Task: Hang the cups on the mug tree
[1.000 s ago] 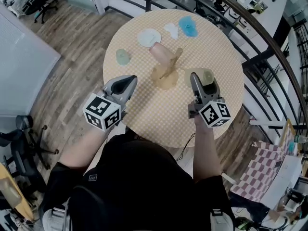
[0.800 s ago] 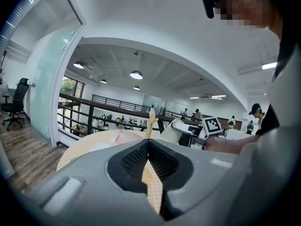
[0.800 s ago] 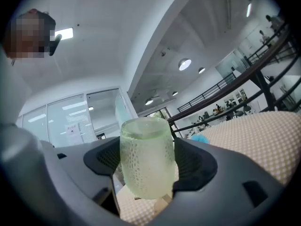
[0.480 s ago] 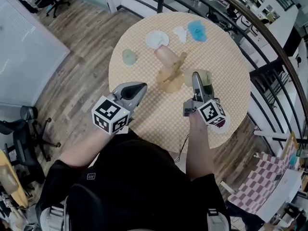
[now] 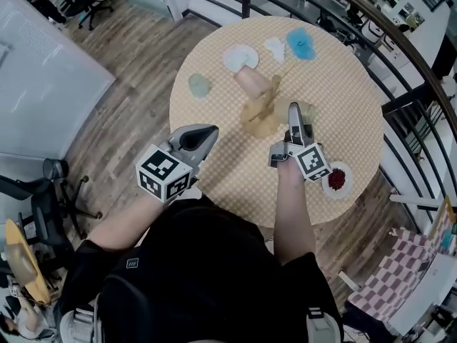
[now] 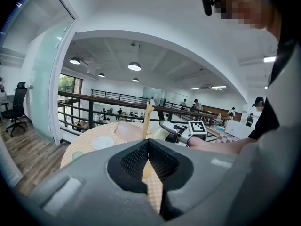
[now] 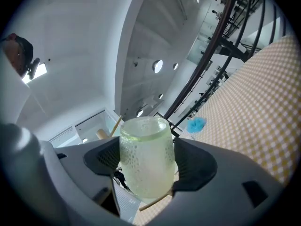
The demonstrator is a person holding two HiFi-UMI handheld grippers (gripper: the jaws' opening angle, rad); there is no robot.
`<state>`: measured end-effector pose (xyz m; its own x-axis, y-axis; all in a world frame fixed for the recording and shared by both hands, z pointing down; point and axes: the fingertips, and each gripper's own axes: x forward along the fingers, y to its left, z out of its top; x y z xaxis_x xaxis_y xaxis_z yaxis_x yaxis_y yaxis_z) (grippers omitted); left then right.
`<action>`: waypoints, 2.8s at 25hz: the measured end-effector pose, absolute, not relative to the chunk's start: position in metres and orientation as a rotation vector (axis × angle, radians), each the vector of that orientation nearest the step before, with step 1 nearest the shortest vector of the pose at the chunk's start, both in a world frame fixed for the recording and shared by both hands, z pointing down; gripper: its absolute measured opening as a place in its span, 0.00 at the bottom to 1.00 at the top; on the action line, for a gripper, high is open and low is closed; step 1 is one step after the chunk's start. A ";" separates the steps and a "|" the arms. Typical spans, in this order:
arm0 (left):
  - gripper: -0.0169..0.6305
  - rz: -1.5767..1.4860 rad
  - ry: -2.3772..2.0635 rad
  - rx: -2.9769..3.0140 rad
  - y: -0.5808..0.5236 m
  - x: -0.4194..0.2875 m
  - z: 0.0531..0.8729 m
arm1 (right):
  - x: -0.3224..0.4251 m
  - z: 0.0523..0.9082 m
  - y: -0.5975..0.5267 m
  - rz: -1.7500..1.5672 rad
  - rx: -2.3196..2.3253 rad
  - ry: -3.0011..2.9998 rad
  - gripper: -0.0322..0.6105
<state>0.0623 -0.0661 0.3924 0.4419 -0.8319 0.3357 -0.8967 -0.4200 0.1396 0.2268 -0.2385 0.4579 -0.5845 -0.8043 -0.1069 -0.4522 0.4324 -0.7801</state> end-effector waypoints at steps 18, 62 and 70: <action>0.04 0.334 -1.473 2.389 -0.058 0.050 0.393 | 0.213 0.472 -0.224 -1.051 -1.088 2.151 0.59; 0.04 0.275 -1.653 2.331 -0.036 0.059 0.372 | 0.249 0.474 -0.184 -1.054 -1.005 2.292 0.74; 0.04 0.222 -1.679 2.310 -0.033 0.075 0.377 | 0.272 0.458 -0.156 -0.976 -1.049 2.410 0.74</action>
